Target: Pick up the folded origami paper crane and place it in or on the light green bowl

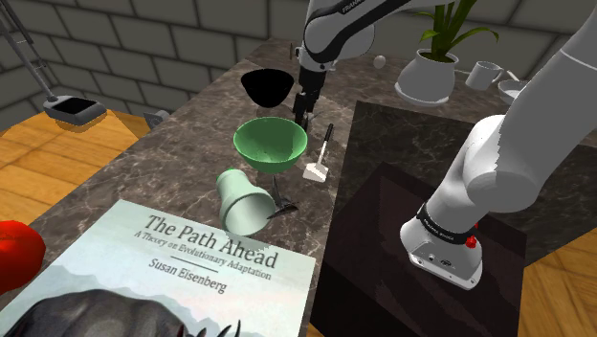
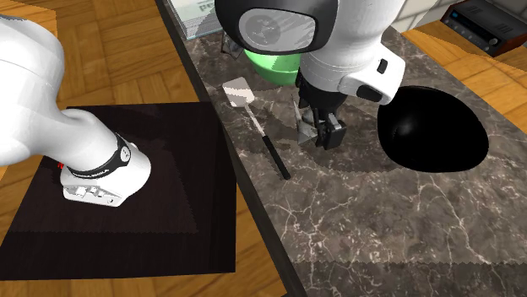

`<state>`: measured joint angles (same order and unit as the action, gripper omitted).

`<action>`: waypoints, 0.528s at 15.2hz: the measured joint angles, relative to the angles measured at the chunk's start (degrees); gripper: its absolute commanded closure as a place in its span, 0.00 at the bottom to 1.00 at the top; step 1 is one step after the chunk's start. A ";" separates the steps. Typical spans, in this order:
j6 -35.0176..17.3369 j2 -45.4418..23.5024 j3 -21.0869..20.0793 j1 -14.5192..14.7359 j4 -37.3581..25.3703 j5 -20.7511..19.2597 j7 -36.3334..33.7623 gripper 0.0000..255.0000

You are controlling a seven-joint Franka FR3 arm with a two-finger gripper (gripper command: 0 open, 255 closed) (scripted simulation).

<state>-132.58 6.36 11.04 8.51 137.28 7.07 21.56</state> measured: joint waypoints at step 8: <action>-0.01 -0.02 0.01 -0.01 -0.09 0.01 0.02 1.00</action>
<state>-132.60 6.34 11.05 8.51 137.19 7.07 21.58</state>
